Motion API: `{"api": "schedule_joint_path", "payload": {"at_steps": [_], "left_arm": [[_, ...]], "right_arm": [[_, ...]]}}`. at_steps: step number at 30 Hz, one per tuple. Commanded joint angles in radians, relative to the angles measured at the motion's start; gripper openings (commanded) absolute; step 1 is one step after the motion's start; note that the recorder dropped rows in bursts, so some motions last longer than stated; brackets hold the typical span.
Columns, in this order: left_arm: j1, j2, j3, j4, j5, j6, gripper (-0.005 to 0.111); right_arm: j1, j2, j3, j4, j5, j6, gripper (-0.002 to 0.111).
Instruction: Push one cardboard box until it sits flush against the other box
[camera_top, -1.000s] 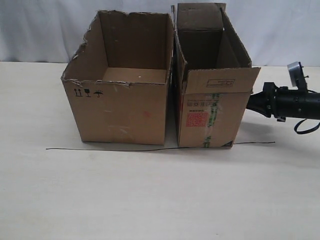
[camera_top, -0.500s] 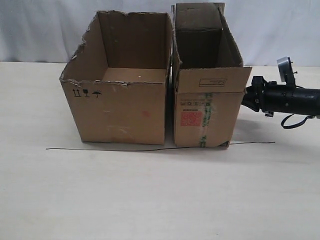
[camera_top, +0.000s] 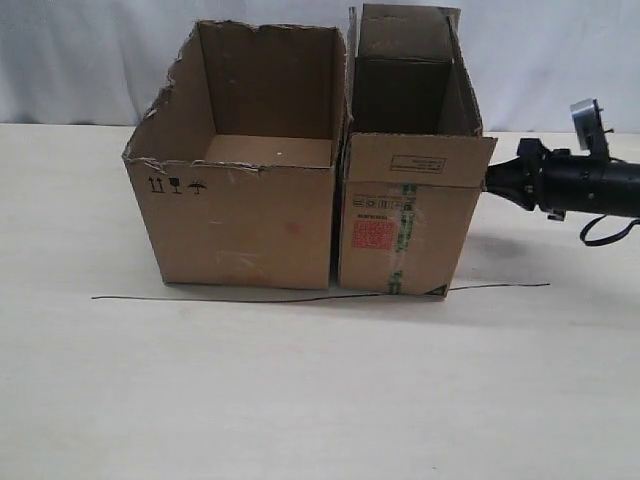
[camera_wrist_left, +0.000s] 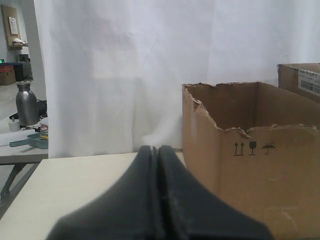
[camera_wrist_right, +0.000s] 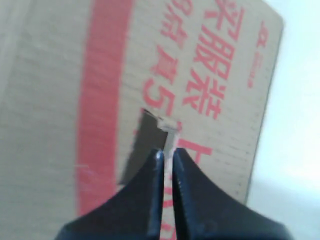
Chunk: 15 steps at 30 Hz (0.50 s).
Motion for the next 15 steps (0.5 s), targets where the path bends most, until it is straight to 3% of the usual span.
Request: {"api": "schedule_joint_path", "payload": {"at_steps": [1, 7, 15], "left_arm": [[0.004, -0.003, 0.004, -0.005, -0.009, -0.005, 0.000], [0.004, -0.003, 0.004, -0.005, -0.009, -0.005, 0.000], [0.004, -0.003, 0.004, 0.003, -0.009, -0.005, 0.000]], "right_arm": [[-0.018, -0.194, 0.037, -0.128, -0.040, 0.103, 0.005], [0.034, -0.559, 0.176, -0.432, -0.246, 0.366, 0.005], [0.280, -0.898, 0.399, -0.872, -0.317, 0.780, 0.005]]}}
